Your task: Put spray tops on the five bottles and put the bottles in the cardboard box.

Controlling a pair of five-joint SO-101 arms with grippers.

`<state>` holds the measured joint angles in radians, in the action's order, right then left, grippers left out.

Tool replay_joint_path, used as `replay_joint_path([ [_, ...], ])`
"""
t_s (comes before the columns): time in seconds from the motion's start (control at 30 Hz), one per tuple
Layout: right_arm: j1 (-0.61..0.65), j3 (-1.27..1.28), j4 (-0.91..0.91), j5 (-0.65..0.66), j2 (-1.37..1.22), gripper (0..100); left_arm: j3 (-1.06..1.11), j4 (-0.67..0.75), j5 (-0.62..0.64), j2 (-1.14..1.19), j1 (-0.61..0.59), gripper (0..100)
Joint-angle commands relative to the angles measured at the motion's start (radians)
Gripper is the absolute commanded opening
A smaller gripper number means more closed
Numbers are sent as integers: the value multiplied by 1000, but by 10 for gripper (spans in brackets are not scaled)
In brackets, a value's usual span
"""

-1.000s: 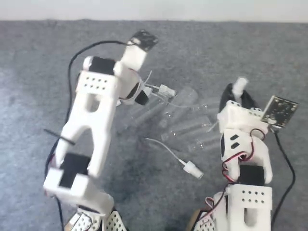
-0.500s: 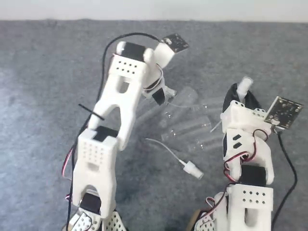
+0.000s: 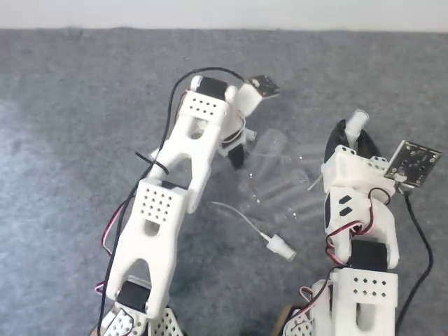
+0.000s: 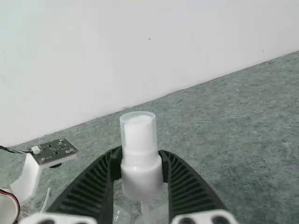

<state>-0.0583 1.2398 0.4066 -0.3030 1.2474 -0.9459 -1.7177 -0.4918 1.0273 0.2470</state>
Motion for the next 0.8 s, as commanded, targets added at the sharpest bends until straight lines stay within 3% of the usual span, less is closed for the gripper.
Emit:
replay_joint_path([
  [0.0, -8, -29, -25, 23, 30, 9, -41, -37, -5, -9, -12, 261],
  [0.23, -8, -29, -25, 23, 30, 9, -2, -40, -8, -9, -58, 188],
  [0.53, -7, -29, -25, 25, 30, 9, 294, -40, -110, -199, -121, 228],
  [0.77, 25, -25, -25, 25, 30, 9, 427, -38, -117, -284, -115, 224],
])
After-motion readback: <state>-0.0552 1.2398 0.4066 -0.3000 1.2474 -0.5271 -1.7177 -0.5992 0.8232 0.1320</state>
